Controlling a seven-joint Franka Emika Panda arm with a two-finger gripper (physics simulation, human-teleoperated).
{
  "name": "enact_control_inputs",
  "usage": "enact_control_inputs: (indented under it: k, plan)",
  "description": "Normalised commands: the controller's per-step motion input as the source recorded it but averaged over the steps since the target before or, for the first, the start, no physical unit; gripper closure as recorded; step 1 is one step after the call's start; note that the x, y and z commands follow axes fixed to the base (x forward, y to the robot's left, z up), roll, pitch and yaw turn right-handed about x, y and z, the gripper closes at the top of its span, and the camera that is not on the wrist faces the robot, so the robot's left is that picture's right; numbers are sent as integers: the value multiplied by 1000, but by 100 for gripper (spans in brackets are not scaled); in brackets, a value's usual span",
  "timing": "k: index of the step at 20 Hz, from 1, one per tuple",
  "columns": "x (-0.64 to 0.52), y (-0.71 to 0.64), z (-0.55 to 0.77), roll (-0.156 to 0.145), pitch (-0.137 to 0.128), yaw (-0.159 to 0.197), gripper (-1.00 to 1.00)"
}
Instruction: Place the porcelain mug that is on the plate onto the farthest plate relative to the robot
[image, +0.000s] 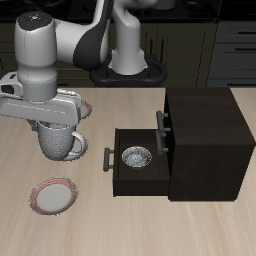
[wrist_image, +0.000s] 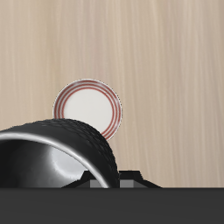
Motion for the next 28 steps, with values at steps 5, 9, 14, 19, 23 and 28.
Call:
enact_control_inputs:
  k: [5, 9, 14, 19, 23, 28]
  plan:
    - [128, 66, -176, -15, 10, -16, 100]
    - [139, 179, -171, 9, -1, -6, 100]
    - [145, 135, -147, 1, -9, -5, 100]
    - [86, -127, -137, -43, -1, -20, 100]
    - [102, -60, -200, -54, -4, -31, 100]
    - [100, -18, -172, -36, -1, -13, 100]
